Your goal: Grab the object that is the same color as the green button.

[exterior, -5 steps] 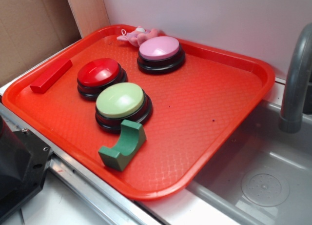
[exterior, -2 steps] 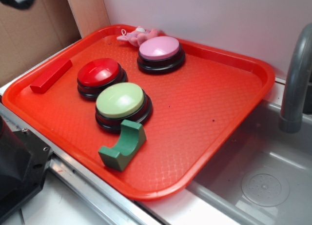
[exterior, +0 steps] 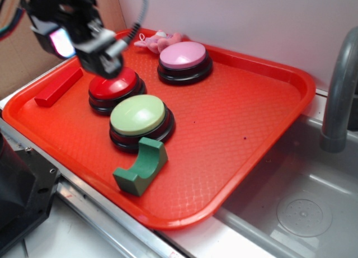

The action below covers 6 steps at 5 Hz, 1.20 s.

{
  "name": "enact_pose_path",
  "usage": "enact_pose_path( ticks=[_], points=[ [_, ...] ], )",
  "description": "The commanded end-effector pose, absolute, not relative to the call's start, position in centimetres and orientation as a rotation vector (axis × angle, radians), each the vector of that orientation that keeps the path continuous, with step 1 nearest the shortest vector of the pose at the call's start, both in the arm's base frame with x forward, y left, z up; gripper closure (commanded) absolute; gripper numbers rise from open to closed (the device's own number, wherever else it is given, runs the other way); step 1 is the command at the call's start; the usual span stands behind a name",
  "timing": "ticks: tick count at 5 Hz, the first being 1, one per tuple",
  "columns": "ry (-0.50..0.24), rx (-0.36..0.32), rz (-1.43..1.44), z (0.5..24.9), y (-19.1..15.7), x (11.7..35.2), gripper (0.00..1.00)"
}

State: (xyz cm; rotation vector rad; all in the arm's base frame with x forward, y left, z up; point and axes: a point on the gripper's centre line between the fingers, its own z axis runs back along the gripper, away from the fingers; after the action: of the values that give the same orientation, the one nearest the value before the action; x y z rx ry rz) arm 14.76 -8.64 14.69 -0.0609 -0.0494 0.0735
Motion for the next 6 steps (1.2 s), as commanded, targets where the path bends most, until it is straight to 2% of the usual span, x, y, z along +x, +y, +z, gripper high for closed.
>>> enact_pose_path(
  ticks=[1, 3, 6],
  points=[
    [0.019, -0.118, 0.150, 9.6, -11.3, 14.6, 0.00],
    [0.078, -0.083, 0.188, 5.5, -12.0, 13.5, 0.00],
    [0.107, -0.092, 0.174, 2.6, -11.9, 13.2, 0.00]
  ],
)
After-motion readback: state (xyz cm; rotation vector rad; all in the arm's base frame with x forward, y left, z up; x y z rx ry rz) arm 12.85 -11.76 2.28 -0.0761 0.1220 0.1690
